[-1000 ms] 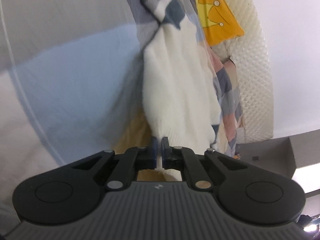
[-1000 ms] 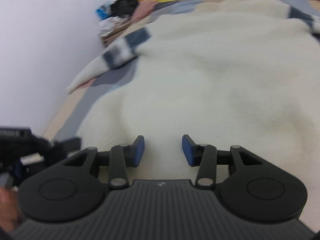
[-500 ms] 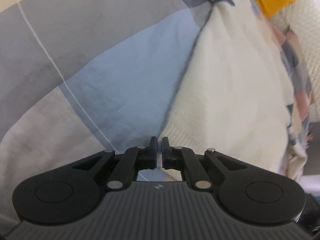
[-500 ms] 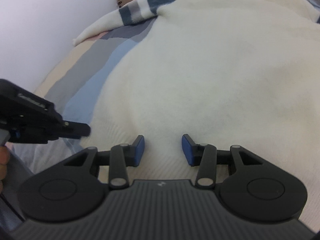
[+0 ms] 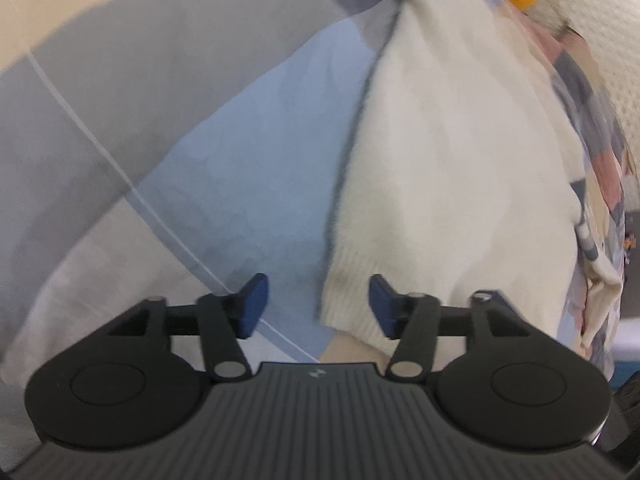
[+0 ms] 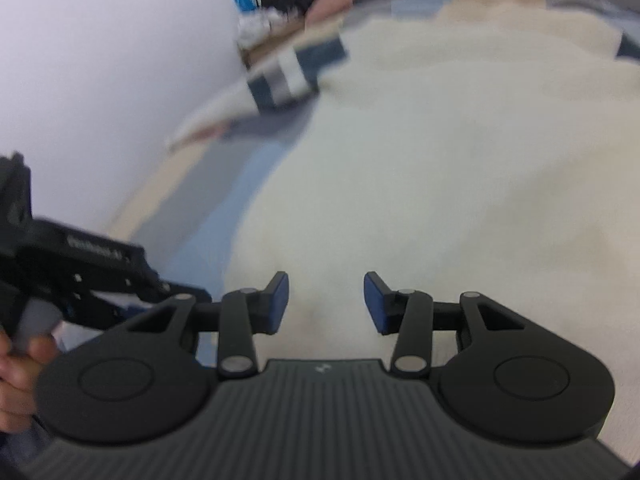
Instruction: Fold large clothes
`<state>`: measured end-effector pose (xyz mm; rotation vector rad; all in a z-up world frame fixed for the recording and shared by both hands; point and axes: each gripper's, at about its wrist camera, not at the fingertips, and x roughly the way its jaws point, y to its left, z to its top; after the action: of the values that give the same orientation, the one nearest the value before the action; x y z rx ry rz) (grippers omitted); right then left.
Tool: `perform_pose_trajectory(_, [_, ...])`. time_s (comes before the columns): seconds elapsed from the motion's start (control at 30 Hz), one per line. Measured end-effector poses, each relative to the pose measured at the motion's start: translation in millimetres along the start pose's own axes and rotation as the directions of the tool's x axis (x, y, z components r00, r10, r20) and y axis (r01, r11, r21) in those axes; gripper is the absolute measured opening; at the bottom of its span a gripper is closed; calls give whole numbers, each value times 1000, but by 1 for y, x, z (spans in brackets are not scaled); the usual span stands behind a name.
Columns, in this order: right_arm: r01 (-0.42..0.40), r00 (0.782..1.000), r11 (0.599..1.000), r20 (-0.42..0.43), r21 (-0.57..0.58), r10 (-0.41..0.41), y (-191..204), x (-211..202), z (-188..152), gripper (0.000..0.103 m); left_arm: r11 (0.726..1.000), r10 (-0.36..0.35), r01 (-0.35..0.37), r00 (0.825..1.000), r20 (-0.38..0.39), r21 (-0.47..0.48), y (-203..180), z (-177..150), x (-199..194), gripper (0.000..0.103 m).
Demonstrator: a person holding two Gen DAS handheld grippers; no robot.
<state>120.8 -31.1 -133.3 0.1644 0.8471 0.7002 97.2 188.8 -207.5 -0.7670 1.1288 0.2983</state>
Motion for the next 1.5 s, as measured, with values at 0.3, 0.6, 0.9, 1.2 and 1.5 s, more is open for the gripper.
perform_pose_trajectory(0.3, [55, 992, 997, 109, 57, -61, -9, -37, 9, 45, 976, -26, -5, 990, 141, 217, -41, -7, -33, 70])
perform_pose_trajectory(0.6, [185, 951, 979, 237, 82, -199, -32, -72, 15, 43, 907, -95, -50, 943, 320, 418, -107, -15, -41, 70])
perform_pose_trajectory(0.9, [361, 853, 919, 343, 158, -393, -73, -134, 21, 45, 840, -208, -26, 907, 365, 542, -171, -24, -38, 70])
perform_pose_trajectory(1.2, [416, 814, 877, 331, 241, -478, -115, -154, 52, 45, 800, -234, -22, 908, 346, 599, -210, -12, 12, 70])
perform_pose_trajectory(1.5, [389, 802, 809, 270, 441, -533, -225, -145, 94, 45, 799, -202, -35, 925, 323, 601, -203, 7, 64, 70])
